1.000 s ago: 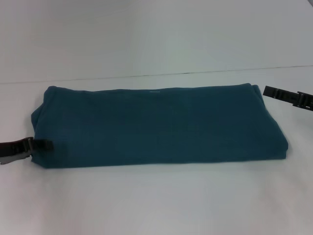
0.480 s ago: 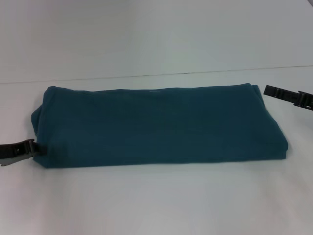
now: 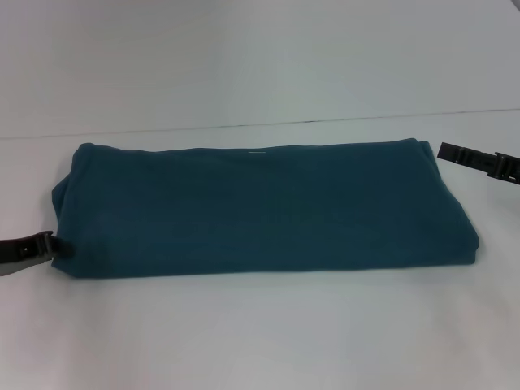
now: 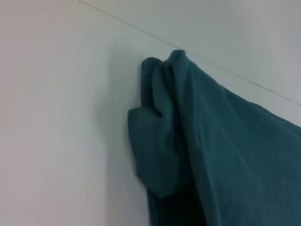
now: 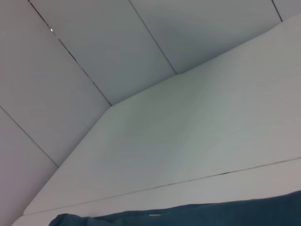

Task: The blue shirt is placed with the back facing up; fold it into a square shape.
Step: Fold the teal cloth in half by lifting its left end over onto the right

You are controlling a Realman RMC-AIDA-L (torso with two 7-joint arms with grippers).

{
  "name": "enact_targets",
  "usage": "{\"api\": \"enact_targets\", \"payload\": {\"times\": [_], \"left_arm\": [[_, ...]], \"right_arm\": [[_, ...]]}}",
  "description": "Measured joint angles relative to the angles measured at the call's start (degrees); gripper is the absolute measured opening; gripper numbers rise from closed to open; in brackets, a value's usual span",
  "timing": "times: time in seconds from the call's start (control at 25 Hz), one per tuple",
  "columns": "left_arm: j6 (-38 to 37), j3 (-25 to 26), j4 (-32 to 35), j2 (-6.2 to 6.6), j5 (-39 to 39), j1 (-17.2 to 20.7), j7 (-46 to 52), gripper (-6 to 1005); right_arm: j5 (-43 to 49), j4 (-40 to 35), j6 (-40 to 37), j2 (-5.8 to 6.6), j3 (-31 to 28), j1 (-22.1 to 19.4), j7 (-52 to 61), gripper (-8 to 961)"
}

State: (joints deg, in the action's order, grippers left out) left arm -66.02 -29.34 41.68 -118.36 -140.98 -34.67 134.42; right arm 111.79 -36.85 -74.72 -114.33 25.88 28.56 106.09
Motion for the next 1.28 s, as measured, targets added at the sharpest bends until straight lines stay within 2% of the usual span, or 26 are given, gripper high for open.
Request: {"api": "enact_targets", "payload": {"times": [0.44, 0.72, 0.88, 0.92, 1.2, 1.28], "left_arm": [[-1.29, 0.33, 0.96, 0.08, 0.18, 0.42, 0.45, 21], [-1.29, 1.89, 4.56, 0.18, 0.37, 2.82, 3.27, 136], [-2.71, 2.77, 6.44, 0.27, 0.15, 4.02, 4.84, 202], [-4.96, 2.78, 7.86, 0.32, 0.02, 5.01, 5.77, 218], [-11.24, 2.53, 9.15, 0.34, -1.03, 5.88, 6.47, 669], [-11.83, 1.88, 8.77, 0.28, -1.58, 5.56, 6.48, 755]], "right_arm": [[0.0, 0.2, 0.16, -0.01, 0.04, 0.03, -0.15, 715], [0.0, 0.29, 0.07, -0.01, -0.01, 0.02, -0.18, 716], [0.0, 0.23, 0.06, -0.01, -0.02, 0.07, -0.18, 716], [0.0, 0.2, 0.06, -0.01, -0.02, 0.07, -0.18, 716], [0.0, -0.02, 0.01, 0.08, -0.04, 0.09, -0.18, 716], [0.0, -0.05, 0.01, 0.08, -0.05, 0.09, -0.18, 716]]}}
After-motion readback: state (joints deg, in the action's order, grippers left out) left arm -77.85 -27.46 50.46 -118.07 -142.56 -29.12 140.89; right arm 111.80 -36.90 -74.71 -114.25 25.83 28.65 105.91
